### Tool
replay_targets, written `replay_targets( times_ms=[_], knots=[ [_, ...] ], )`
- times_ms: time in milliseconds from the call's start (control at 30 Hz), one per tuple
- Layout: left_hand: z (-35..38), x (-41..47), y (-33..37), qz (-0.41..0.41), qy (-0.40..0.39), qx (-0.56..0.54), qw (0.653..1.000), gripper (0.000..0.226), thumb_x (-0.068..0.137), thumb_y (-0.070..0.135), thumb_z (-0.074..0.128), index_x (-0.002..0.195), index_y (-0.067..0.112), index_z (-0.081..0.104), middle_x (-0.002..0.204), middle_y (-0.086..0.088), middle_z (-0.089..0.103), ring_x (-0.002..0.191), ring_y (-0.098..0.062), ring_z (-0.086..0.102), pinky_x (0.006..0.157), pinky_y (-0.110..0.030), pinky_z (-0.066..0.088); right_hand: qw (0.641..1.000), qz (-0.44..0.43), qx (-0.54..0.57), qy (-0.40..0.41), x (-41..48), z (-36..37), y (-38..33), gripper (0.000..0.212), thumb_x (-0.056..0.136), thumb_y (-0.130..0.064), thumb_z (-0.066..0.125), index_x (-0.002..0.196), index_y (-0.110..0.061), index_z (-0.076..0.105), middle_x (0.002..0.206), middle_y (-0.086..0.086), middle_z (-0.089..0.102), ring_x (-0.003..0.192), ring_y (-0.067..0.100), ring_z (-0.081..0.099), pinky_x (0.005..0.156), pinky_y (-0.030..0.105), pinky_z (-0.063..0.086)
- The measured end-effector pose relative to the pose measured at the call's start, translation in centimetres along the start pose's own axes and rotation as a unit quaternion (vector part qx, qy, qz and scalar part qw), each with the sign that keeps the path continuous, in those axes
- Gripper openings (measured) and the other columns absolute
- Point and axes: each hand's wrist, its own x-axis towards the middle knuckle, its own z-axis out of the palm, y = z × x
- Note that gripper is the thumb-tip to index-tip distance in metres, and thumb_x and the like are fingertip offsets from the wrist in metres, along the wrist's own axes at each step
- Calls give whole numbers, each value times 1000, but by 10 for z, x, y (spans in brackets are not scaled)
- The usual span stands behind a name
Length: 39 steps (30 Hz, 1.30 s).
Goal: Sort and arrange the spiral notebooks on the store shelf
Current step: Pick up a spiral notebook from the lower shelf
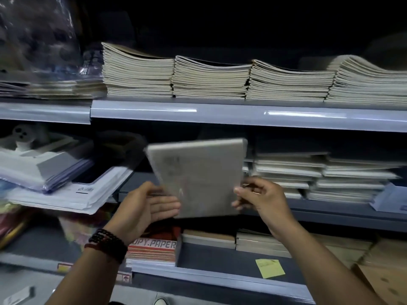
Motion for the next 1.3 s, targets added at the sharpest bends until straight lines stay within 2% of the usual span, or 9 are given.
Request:
replay_targets(
  times_ms=[133,267,467,767,900,1067,1167,1233,1300],
  knots=[
    [-8,0,4,-21,-29,-12,999,31,99,28,56,109,6,75,108,-19,75,89,-29,75,66,-32,62,999,-28,-31,-13,0,5,-2,19,88,6,68,93,-9,77,84,0,77,73,8,71,61,17,54],
    [-20,7,3,40,0,-31,999,41,88,-11,58,125,3,65,118,-22,71,102,-31,72,80,-36,62,999,19,2,-38,0,13,-5,20,94,-2,63,104,-14,75,94,13,76,72,26,69,58,29,56],
    [-33,13,14,109,57,-64,990,36,88,-12,59,119,6,64,116,-21,72,89,-26,74,72,-32,63,979,130,-1,-154,0,26,-3,23,94,-18,66,117,-13,67,94,17,74,65,27,64,54,34,55],
    [-103,12,22,-6,-33,28,999,38,97,28,54,132,15,62,127,-13,69,111,-31,70,77,-36,62,974,144,16,-175,31,109,28,25,91,3,67,115,1,60,97,27,73,68,40,69,46,27,55],
    [-140,20,11,-57,30,100,993,38,78,16,82,114,11,72,95,-13,70,63,-19,65,52,-23,51,971,190,26,-142,54,138,50,21,90,5,66,110,7,60,102,35,69,67,45,70,45,26,54],
    [-144,46,-9,23,119,90,989,4,76,6,80,76,7,77,90,-23,69,78,-32,64,78,-41,49,974,199,-37,-104,64,153,73,5,94,-1,64,98,2,63,93,31,70,65,38,71,51,29,56],
    [-145,63,-33,164,223,333,901,8,86,15,77,85,18,70,96,-7,72,87,-27,71,90,-47,56,968,70,-229,-74,58,155,84,17,95,-14,64,111,-15,60,94,6,69,74,18,68,64,17,51],
    [-140,68,-51,301,234,533,755,16,90,20,71,106,24,70,116,1,62,100,-16,61,91,-41,54,907,-58,-406,-99,54,151,91,40,96,-32,62,134,-20,54,123,-5,52,113,10,53,92,11,41],
    [-135,75,-66,338,177,610,695,27,96,30,60,121,24,70,131,2,61,115,-15,57,96,-39,51,834,-115,-519,-147,53,149,92,50,99,-47,52,144,-24,47,142,-7,38,134,12,32,114,22,29]
  ],
)
